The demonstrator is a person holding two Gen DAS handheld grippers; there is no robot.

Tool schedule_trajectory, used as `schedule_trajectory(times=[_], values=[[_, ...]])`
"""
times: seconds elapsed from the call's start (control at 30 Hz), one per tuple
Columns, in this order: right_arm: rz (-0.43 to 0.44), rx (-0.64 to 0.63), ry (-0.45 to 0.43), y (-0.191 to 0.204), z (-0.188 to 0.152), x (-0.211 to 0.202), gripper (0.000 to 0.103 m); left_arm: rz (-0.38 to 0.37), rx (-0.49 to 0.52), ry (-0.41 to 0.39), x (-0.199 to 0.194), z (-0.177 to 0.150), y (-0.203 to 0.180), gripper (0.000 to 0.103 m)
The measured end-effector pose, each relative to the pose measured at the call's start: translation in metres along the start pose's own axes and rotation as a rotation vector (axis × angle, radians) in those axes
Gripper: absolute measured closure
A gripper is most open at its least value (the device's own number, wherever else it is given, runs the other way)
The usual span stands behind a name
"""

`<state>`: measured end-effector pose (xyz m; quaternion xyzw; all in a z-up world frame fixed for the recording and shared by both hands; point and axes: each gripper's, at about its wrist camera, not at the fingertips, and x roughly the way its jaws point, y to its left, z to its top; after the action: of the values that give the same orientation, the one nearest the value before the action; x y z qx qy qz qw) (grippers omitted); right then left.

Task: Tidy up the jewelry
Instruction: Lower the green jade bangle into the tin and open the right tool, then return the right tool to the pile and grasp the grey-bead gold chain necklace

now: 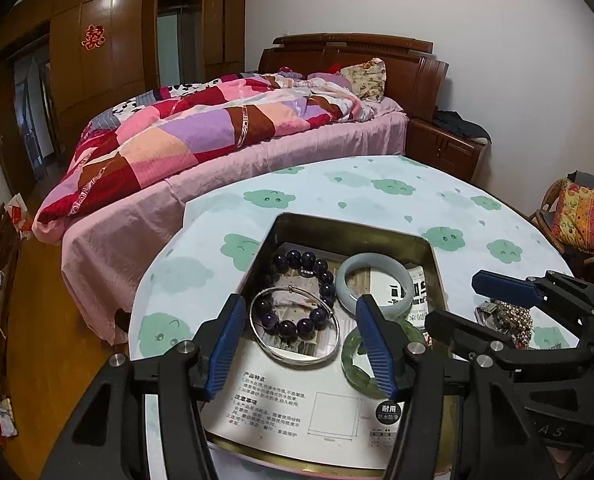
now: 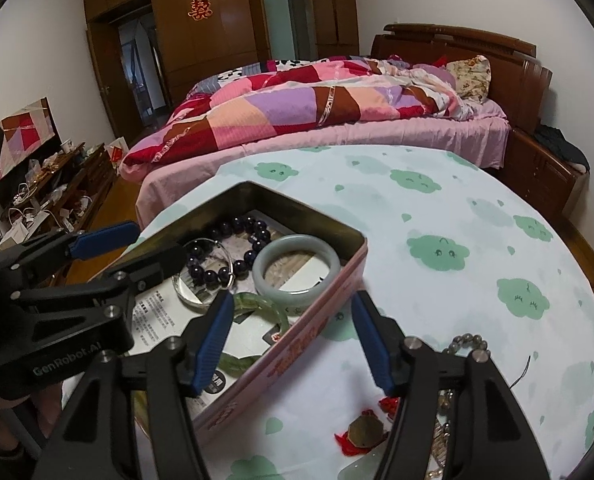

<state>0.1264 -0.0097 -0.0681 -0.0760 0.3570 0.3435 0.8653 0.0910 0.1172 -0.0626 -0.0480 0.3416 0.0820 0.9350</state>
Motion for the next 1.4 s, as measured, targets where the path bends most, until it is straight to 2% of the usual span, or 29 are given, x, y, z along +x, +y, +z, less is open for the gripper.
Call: schedule_trajectory(times=[0.83, 1.27, 1.4], values=[[-0.059, 0.062, -0.006, -0.036, -0.018, -0.021, 0.036, -0.021, 0.039, 0.050, 0.005, -0.011, -0.022, 0.045], [-0.112, 0.137, -0.009, -0.074, -0.035, -0.040, 0.033, -0.037, 0.069, 0.060, 0.002, -0.016, -0.043, 0.044], [-0.139, 0.160, -0.012, -0.088, -0.046, -0.051, 0.033, -0.064, 0.092, 0.050, -0.006, -0.019, -0.059, 0.044]])
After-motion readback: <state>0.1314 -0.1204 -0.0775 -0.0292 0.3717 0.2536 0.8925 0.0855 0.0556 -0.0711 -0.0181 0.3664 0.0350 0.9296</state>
